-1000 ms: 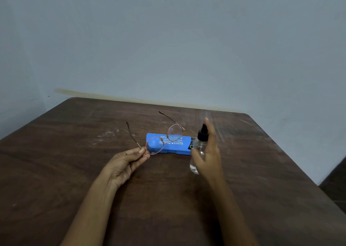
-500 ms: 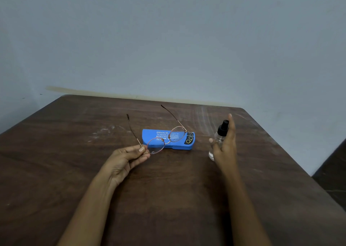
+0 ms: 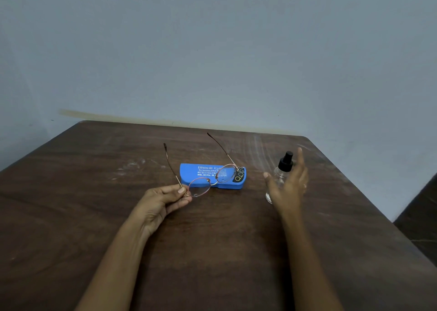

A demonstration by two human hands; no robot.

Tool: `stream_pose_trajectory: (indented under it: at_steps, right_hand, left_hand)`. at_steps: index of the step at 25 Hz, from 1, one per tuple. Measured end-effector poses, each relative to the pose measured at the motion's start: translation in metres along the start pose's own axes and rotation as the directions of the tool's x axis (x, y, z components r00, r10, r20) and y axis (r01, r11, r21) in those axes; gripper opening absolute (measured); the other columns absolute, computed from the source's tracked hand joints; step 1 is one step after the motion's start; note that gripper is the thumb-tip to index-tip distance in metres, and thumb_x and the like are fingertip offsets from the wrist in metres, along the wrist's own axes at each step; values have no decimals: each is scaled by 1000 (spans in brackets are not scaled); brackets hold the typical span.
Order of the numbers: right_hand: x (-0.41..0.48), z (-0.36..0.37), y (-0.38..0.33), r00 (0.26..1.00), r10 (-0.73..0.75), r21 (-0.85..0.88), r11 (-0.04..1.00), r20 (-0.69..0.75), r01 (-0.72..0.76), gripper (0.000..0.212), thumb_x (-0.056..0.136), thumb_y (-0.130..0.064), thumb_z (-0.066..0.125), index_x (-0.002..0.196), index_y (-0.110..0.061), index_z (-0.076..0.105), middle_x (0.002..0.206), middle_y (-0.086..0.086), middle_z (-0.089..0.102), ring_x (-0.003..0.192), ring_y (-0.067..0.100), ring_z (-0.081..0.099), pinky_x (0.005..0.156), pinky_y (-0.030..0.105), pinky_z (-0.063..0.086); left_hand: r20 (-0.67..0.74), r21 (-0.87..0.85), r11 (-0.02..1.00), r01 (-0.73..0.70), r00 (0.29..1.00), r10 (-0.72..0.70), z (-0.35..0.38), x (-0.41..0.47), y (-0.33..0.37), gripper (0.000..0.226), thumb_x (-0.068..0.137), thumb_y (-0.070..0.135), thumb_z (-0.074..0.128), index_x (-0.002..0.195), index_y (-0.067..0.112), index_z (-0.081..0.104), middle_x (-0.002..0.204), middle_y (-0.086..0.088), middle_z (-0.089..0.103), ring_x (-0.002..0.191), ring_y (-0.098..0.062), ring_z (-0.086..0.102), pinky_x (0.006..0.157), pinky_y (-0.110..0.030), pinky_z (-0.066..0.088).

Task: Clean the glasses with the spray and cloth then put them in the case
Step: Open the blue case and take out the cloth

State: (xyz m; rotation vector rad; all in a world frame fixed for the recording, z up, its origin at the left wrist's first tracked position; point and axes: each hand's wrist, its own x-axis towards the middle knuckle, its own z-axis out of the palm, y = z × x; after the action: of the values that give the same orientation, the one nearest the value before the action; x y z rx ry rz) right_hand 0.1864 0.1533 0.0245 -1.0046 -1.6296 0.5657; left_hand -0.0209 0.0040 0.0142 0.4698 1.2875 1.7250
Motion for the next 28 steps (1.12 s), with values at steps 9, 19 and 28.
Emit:
stream_pose_trajectory:
  at_steps: [9, 19, 28]
  right_hand:
    - [-14, 16, -28, 918, -381, 48, 924, 113, 378, 24, 88, 4, 50, 106, -1, 64, 95, 16, 64, 83, 16, 58, 68, 16, 39]
    - [-17, 36, -10, 911, 144, 384, 873, 387, -301, 12, 86, -4, 58, 91, -7, 68, 80, -5, 67, 65, -4, 60, 57, 9, 46]
    - [-22, 36, -5, 927, 92, 330, 918, 364, -220, 17, 81, -1, 63, 82, -18, 68, 96, 15, 65, 57, -2, 52, 56, 9, 42]
  left_hand:
    - [15, 208, 968, -137, 990, 137, 2, -1, -2, 15, 83, -5, 55, 79, 4, 67, 54, -2, 70, 52, -8, 67, 50, -13, 53]
    - [53, 312, 900, -303, 952, 302, 5, 1, -3, 21, 82, -8, 54, 97, 2, 64, 50, 3, 68, 48, -3, 63, 50, -11, 51]
    - [-33, 508, 740, -441, 848, 528, -2, 6, -7, 20, 78, -10, 60, 95, -5, 68, 85, -10, 68, 48, 3, 60, 53, -7, 49]
